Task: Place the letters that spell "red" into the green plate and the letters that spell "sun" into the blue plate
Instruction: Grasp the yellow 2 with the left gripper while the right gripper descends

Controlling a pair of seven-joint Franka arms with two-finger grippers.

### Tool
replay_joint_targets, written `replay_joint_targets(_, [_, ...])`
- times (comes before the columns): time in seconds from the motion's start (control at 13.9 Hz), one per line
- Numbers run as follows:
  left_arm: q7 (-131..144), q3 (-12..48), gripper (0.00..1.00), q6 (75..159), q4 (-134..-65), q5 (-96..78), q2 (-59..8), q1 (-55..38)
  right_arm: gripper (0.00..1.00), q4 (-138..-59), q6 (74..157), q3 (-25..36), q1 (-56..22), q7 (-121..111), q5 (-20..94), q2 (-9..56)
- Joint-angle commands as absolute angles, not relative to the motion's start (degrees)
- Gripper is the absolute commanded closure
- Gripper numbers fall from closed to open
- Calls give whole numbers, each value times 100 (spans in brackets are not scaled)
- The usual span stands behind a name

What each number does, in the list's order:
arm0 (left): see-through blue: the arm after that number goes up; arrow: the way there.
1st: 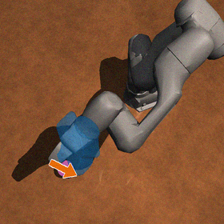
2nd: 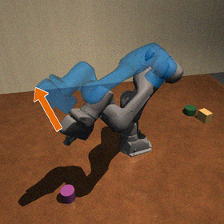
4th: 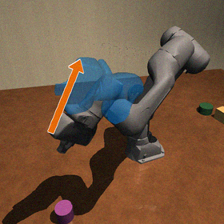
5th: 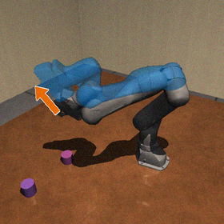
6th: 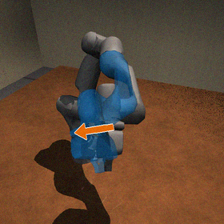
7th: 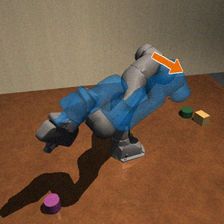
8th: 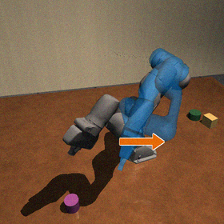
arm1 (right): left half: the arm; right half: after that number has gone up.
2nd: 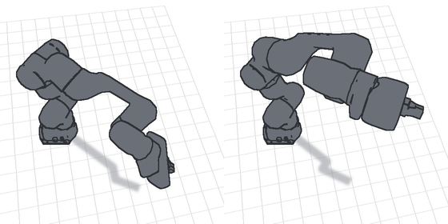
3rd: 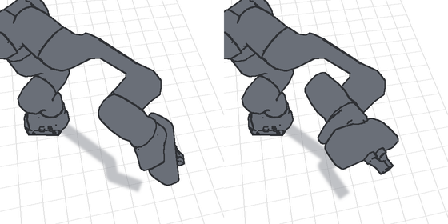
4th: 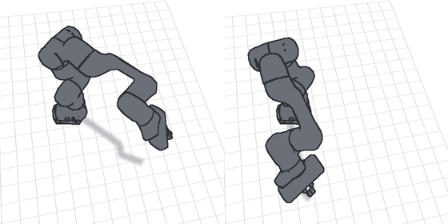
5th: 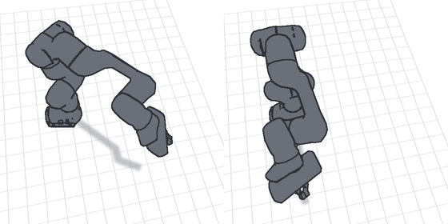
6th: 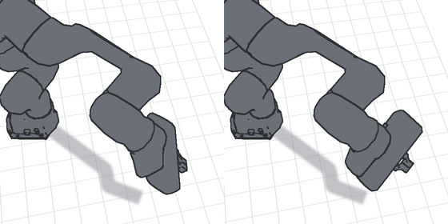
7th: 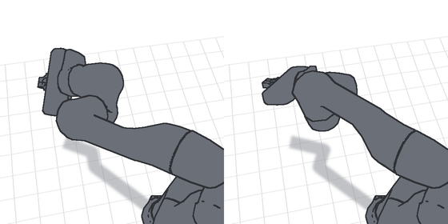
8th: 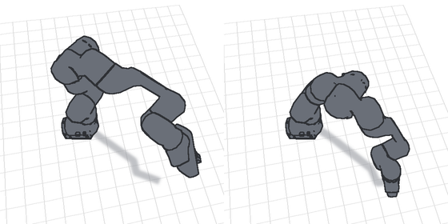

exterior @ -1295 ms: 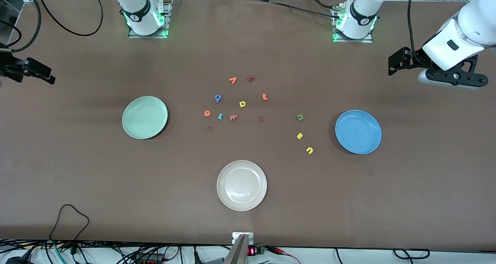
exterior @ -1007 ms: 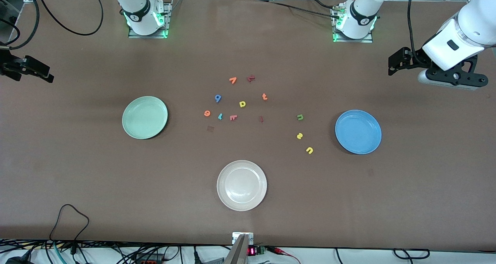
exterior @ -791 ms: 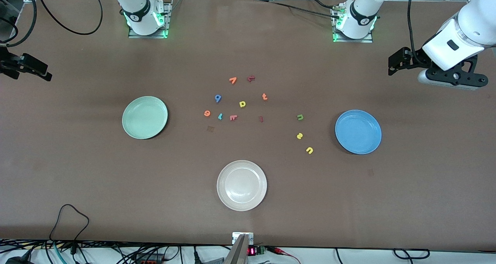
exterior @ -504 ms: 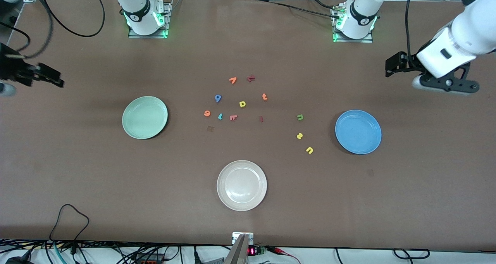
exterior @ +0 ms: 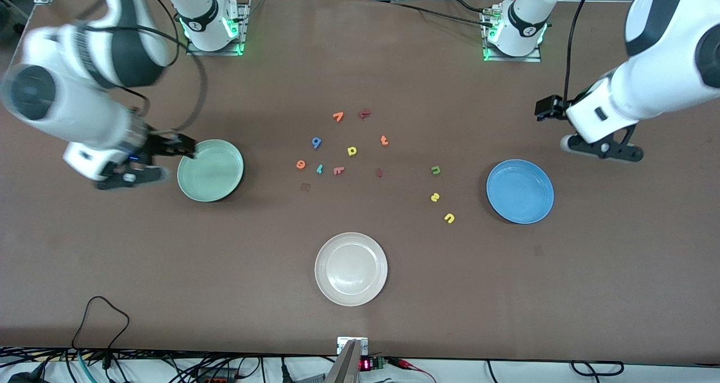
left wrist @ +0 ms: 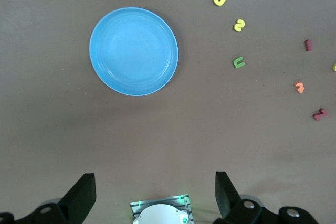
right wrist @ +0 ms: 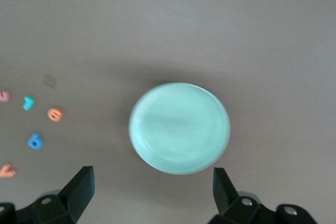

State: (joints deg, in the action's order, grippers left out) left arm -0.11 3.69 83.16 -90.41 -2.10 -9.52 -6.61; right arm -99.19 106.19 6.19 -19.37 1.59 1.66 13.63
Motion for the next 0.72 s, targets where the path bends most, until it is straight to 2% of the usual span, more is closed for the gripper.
replay_joint_targets(0.0, [-45, 369, 0, 8733, -8456, -193, -1755, -764, 0, -9870, 10950, 685, -2485, 518, 237, 1765])
replay_joint_targets(0.14, [742, 369, 0, 9629, -8551, -255, -2064, -957, 0, -9870, 11030, 686, -2881, 527, 237, 2046])
replay_joint_targets(0.22, [1269, 378, 0, 9746, -8560, -281, -2222, -1080, 0, -9905, 11100, 686, -3092, 553, 237, 2204])
replay_joint_targets(0.29, [1840, 387, 0, 9930, -8569, -360, -2345, -1290, 19, -9957, 11092, 686, -3259, 658, 237, 2276])
replay_joint_targets(0.43, [2546, 387, 0, 10544, -8718, -360, -2583, -1659, 32, -10107, 11136, 686, -3453, 799, 237, 2320])
replay_joint_targets(0.65, [3022, 413, 6, 11711, -9559, -360, -2733, -1810, 32, -10449, 11854, 677, -3726, 809, 237, 2425])
